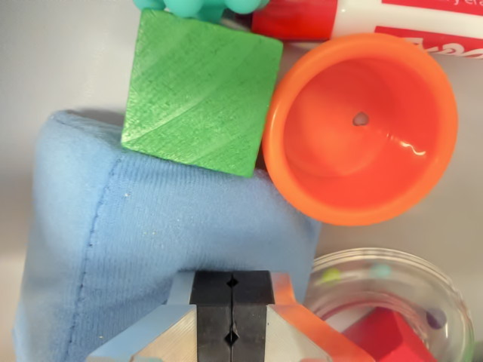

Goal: Pick an object from the bin

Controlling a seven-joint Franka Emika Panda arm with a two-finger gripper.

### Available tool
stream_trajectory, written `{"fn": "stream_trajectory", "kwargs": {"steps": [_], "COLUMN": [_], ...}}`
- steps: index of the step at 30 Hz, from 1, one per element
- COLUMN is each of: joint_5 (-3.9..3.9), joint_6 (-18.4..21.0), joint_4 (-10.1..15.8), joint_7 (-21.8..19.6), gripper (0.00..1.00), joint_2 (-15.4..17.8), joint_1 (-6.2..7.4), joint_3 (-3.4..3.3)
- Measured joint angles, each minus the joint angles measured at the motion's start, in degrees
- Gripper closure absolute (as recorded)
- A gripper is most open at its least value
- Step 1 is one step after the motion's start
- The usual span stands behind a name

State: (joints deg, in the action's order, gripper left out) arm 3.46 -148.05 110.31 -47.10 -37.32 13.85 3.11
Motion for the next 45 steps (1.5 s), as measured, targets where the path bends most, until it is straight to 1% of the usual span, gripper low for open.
{"fn": "stream_trajectory", "kwargs": {"steps": [8,19,33,45], "joint_5": [-0.01,-0.23,-0.87,-1.51], "joint_6": [1.84,5.34,11.32,17.46], "joint_4": [0.55,1.16,1.37,0.13], "joint_7": [0.00,0.07,0.45,0.89], "gripper": [1.00,1.00,1.00,1.00], "joint_2": [2.28,6.42,12.55,17.35], "joint_1": [-0.03,-0.16,-0.28,-0.28], "joint_3": [0.13,0.45,0.81,0.94]}}
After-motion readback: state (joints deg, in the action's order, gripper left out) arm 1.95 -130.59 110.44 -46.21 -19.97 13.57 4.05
